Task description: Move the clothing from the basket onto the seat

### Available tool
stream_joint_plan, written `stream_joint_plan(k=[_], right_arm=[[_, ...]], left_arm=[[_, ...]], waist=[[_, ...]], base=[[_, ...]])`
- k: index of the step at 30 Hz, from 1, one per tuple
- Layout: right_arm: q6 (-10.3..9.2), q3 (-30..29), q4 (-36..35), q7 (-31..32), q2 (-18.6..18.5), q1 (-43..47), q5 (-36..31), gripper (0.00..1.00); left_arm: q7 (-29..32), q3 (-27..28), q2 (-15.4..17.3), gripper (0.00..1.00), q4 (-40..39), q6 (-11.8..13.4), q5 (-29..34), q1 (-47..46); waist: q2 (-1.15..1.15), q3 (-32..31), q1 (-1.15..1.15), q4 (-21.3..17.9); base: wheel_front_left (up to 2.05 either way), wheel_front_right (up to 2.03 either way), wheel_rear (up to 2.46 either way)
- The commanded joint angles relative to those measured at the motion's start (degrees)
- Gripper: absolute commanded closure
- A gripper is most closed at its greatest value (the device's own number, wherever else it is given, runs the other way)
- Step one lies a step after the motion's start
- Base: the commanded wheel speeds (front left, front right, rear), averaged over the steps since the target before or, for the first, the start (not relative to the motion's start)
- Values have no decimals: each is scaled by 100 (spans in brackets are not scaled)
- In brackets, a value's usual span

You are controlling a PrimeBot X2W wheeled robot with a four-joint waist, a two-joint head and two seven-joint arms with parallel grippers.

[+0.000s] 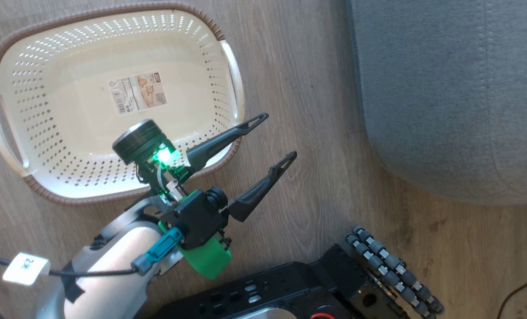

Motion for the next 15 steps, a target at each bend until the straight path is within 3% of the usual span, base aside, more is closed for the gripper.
stream_joint_plan(k=[1,14,15], right_arm=[[-2,-130,-82,15,-290,-147,-151,100],[-2,-1144,661,47,-247,-221,-1253,100],[-2,-1156,660,38,-238,-226,-1322,65]], left_arm=[[-28,120,-43,0,-205,-8,42,-52],[-28,94,-63,0,-139,-8,27,-92],[-28,83,-69,0,-132,-8,23,-94]], waist=[[0,19,0,19],[0,-81,0,-99],[0,-112,0,-107]], base=[[0,0,0],[0,0,0],[0,0,0]])
